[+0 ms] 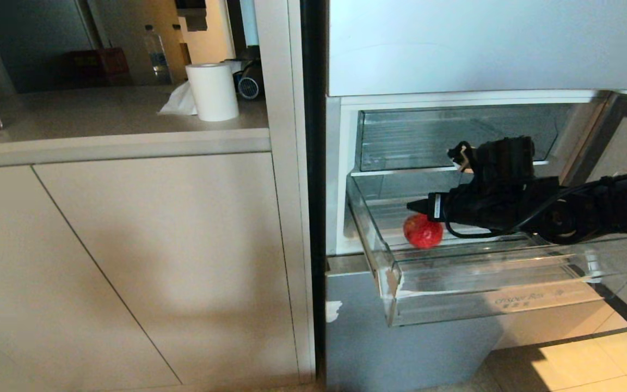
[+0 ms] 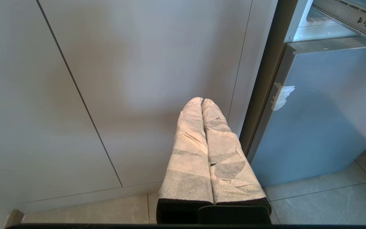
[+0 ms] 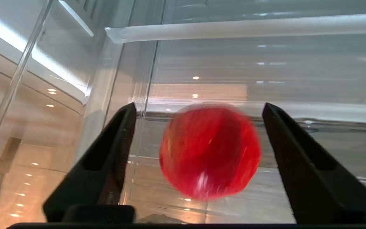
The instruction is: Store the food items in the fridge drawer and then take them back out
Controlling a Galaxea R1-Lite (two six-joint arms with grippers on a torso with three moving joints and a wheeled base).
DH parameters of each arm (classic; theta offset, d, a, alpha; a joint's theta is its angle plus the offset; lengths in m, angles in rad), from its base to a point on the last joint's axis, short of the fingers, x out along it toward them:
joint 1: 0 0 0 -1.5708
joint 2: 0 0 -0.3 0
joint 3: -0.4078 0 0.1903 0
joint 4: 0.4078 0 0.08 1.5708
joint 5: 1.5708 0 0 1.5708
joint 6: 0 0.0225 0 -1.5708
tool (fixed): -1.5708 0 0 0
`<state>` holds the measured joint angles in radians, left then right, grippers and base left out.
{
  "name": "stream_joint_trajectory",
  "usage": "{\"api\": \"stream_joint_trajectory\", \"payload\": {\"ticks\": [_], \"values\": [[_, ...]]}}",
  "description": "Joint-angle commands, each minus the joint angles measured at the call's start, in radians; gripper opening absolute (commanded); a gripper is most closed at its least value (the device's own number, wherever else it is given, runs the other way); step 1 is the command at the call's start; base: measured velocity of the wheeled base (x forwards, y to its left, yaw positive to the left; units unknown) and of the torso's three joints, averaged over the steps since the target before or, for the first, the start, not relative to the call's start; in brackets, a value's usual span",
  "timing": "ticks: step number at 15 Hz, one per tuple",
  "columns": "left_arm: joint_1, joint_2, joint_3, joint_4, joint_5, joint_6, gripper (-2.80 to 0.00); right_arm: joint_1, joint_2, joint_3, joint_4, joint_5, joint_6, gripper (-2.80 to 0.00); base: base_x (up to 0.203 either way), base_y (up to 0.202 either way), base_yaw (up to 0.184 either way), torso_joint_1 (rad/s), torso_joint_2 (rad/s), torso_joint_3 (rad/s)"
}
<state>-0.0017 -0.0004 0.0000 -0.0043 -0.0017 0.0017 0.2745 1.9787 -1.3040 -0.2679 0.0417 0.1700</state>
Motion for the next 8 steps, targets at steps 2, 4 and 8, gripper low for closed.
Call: {"api": "stream_joint_trajectory", "payload": {"ticks": [2,4,8], "values": [[0.000,0.000,0.002,0.000,0.000,0.000,-2.80,-0.001,-0.047,0.003,0.000,0.001,0.011,0.00,0.000,0.000,0.000,0.000,0.00,0.000],[0.000,0.000,0.002,0.000,0.000,0.000,-2.80,-0.001,-0.122,0.016,0.001,-0.002,0.013,0.00,0.000,0.000,0.000,0.000,0.00,0.000],[0.000,0.000,0.002,0.000,0.000,0.000,-2.80,-0.002,-0.451,0.132,0.018,-0.034,0.012,-2.80,0.000,0.000,0.000,0.000,0.00,0.000]]}}
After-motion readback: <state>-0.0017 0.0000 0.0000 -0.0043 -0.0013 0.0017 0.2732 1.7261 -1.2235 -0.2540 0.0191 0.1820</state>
